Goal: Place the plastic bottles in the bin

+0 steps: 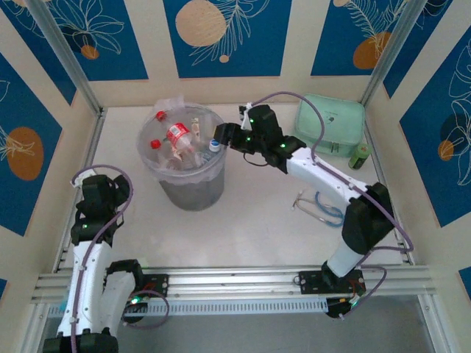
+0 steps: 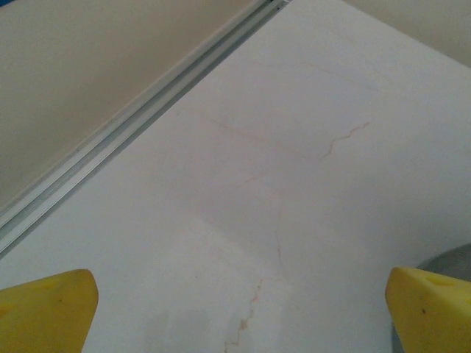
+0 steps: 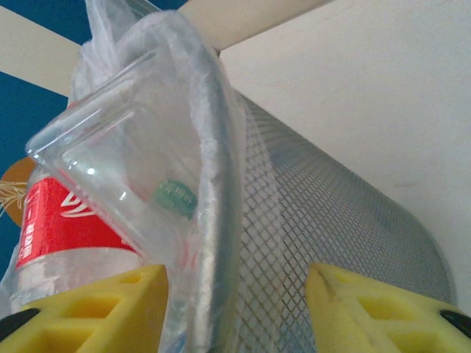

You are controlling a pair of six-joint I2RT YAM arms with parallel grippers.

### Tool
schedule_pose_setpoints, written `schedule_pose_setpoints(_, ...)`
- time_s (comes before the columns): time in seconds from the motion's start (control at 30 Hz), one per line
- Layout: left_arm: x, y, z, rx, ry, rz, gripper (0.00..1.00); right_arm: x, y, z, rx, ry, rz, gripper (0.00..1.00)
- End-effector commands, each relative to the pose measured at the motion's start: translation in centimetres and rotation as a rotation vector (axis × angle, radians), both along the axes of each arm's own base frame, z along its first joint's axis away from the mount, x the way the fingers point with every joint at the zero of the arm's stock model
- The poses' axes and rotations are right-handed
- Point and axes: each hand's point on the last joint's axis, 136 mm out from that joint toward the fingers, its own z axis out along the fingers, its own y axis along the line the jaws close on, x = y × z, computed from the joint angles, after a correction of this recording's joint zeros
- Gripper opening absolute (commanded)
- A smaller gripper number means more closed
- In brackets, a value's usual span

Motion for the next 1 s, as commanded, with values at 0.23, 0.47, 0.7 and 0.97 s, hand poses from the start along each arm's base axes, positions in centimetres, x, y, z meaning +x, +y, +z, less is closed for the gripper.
schedule_pose_setpoints(0.23,0.9,0.1,-4.7,-0.073,-0.053,0.047,1.0,-0.4,-8.6,3.1,-0.161,-0.128,-0.047,0.94)
schedule_pose_setpoints(0.47,3.1,-0.6,-7.1,-0.068,-0.049,-0.033,1.0,-0.6,-20.4,-3.4,-0.332,-0.1,-0.189,0.99)
schedule_pose_setpoints(0.7,6.5,-0.8,-6.8,0.013,-0.058,-0.134,1.0,0.6,-28.1,-9.0,-0.598,-0.211,-0.382,0.99)
schedule_pose_setpoints(0.97,11.2,-1.7,-8.1,0.037,-0.095,-0.248,1.0,1.0,-31.2,-15.3,-0.74,-0.182,-0.425,0.99)
